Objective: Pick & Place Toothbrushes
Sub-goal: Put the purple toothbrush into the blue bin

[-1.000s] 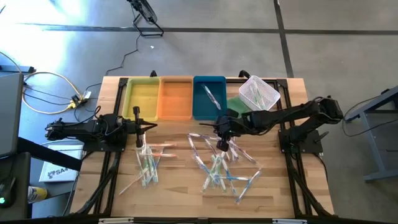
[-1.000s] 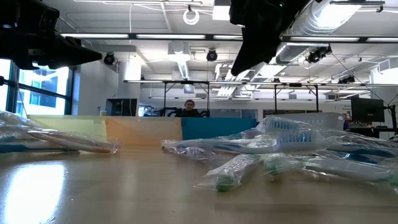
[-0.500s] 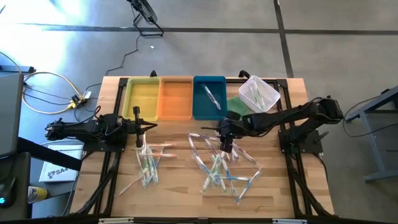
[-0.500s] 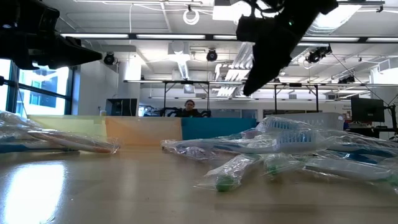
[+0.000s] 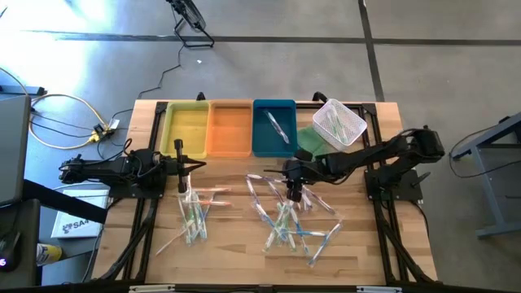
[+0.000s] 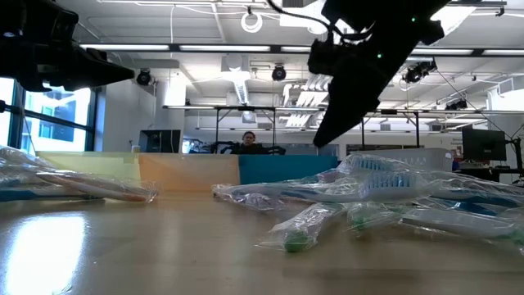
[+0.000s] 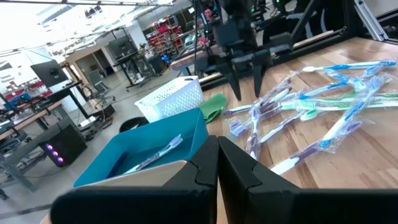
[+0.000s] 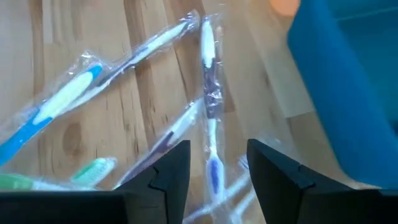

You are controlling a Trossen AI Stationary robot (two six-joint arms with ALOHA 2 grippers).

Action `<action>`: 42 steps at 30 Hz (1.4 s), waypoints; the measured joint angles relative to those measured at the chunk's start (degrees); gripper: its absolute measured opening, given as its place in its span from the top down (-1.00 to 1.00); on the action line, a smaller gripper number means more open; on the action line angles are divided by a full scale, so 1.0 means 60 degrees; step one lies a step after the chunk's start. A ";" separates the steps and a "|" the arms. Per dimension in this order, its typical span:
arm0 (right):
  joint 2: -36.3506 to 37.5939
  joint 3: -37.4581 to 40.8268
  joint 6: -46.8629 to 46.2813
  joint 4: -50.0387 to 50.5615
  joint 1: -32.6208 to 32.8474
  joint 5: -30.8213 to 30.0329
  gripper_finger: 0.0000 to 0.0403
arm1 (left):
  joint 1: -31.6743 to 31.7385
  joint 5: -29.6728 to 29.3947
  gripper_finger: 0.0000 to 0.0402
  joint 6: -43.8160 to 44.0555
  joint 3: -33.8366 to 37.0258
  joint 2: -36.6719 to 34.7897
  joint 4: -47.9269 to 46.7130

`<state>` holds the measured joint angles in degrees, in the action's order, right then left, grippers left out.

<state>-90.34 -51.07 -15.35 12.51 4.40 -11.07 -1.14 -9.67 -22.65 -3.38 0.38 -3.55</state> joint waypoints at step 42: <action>-0.1745 -0.0168 0.0073 -0.0153 -0.0670 0.0918 0.43 | 0.0002 0.0000 1.00 -0.0211 0.0000 0.0000 -0.0004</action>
<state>-100.82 -52.07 -14.91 11.60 0.38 -5.56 -1.13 -9.67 -23.92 -3.38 0.38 -3.57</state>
